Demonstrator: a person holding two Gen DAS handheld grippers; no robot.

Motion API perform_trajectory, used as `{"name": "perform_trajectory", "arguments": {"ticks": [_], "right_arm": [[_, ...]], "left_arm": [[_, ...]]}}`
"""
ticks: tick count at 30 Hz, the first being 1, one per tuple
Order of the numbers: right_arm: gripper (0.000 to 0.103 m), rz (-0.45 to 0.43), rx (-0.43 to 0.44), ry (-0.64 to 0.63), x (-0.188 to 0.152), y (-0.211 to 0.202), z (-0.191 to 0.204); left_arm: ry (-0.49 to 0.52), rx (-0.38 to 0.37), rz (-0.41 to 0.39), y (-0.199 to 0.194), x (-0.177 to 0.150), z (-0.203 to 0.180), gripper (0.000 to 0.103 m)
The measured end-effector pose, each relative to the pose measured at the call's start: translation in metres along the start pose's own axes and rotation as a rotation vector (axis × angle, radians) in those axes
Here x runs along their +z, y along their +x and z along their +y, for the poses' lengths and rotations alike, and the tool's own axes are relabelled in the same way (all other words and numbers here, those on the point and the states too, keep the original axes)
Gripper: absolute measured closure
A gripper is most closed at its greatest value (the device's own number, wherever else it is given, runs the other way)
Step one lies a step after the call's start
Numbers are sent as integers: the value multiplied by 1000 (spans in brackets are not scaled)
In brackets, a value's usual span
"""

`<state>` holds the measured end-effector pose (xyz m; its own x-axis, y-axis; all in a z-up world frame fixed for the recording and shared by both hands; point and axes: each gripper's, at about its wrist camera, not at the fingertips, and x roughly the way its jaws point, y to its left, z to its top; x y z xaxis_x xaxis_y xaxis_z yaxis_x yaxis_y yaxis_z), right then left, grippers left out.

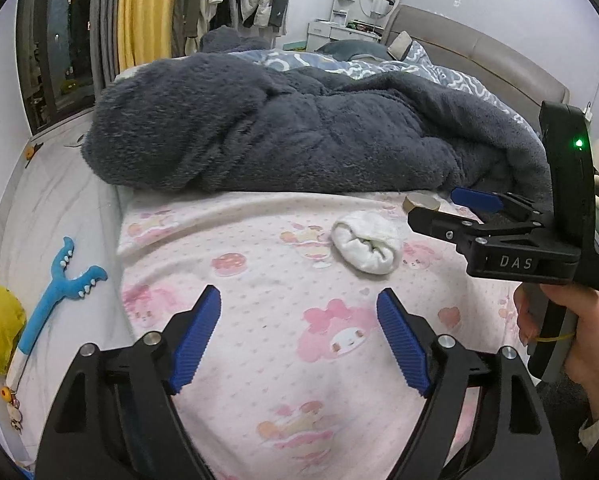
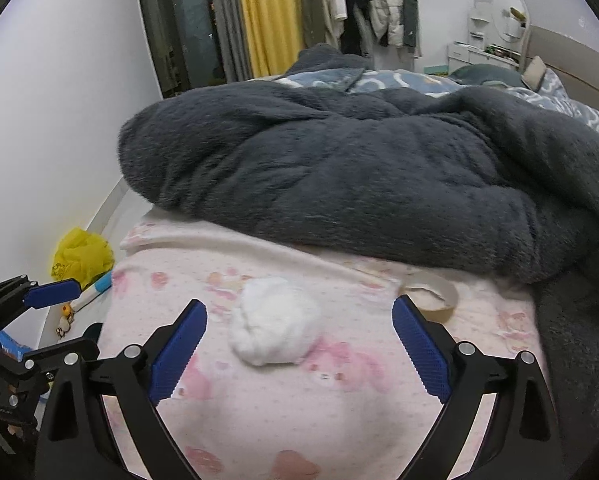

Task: Collect trash
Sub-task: 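Move both grippers back over the bed toward the white sock and tape core, then grasp the white rolled sock with the left gripper while the right gripper grasps the cardboard tape core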

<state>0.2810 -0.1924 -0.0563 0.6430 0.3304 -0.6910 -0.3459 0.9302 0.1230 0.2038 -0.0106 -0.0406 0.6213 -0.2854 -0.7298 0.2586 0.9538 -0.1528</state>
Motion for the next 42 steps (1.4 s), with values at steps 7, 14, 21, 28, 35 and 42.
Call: {"name": "perform_trajectory", "arguments": {"ticks": [7,14,21,28,35,42], "right_arm": [[6,8,9,44,-4,9,-35],[5,11,18,109,-13,19,-68],[5,-3,30,140,-14,23,-89],[5,3,52,137,-18,34,-97],[5,26,21,142,-9,53,-106],[6,57,19,149,-5,73,-110]], "left_arm": [[17,-31,14,20,6,-23,18],[54,-26,33,43,10,-45,18],[44,-47,52,68,16,-61,18],[48,-31,70,94,21,-69,20],[-10,-24,90,116,22,-59,30],[8,-15,87,122,21,-60,43]]}}
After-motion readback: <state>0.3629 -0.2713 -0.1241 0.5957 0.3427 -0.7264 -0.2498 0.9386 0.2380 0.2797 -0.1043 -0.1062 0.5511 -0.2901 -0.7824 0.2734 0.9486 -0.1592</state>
